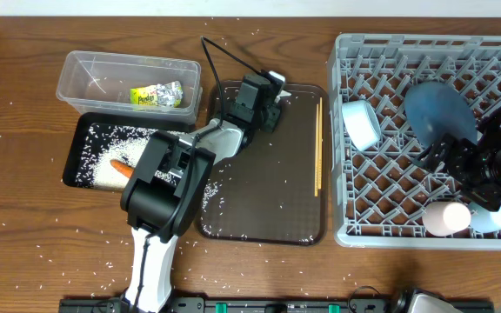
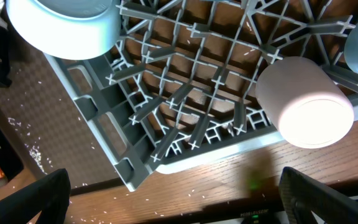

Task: Sort waste into correct bins and load items into the dishwasher rack
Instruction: 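Drop the tissue into the clear plastic bin, left gripper, then reach the right gripper to the chopsticks and grasp one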

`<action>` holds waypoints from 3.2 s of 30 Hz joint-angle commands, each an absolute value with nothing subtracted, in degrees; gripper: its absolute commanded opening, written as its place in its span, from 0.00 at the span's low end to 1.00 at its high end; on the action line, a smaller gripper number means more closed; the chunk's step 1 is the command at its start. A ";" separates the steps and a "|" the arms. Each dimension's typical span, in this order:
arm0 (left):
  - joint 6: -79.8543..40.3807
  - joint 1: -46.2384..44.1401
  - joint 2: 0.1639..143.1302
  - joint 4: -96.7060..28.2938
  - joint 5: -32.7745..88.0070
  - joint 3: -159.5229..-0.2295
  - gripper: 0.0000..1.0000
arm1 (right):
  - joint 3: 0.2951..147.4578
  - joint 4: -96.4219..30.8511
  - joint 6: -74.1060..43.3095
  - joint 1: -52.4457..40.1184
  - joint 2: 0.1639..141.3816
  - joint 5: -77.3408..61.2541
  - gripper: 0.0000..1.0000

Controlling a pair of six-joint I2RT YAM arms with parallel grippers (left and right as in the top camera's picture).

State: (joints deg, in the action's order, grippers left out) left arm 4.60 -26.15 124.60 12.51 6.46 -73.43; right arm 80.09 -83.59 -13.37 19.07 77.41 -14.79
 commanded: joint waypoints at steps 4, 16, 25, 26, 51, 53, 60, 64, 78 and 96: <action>4.67 -26.26 114.67 7.70 6.83 -73.65 0.06 | 80.53 -83.83 -12.80 19.42 77.25 -14.85 0.99; 4.64 -17.50 95.11 -4.49 0.93 -73.65 0.06 | 80.53 -83.57 -12.78 19.42 77.25 -14.83 0.99; 5.76 -9.28 95.77 0.08 -6.48 -73.63 0.06 | 80.53 -83.99 -12.80 19.42 77.25 -14.85 0.99; 5.76 -8.38 95.90 0.86 -6.48 -73.63 0.06 | 80.53 -83.99 -12.80 19.42 77.25 -14.85 0.99; 5.72 -12.34 82.39 -27.90 14.52 -73.65 0.70 | 80.53 -82.67 -12.51 19.42 77.25 -14.98 0.99; 5.72 -14.35 81.36 -32.14 14.96 -73.65 0.70 | 80.53 -82.32 -10.26 19.42 77.25 -16.69 0.99; 5.26 -16.29 78.50 -47.94 15.05 -73.65 0.69 | 80.53 -81.43 -1.02 10.87 77.25 -31.62 0.75; 1.80 -15.05 73.01 -53.58 14.98 -73.65 0.69 | 80.53 -76.73 -5.43 -1.54 77.25 -27.07 0.70; -8.23 -2.26 62.89 -68.97 14.96 -73.63 0.98 | 80.51 -59.72 -37.58 -30.02 95.70 3.27 0.77; -8.23 -2.26 63.66 -68.97 14.96 -73.63 0.98 | 80.51 -46.85 -42.13 -29.58 115.90 9.47 0.67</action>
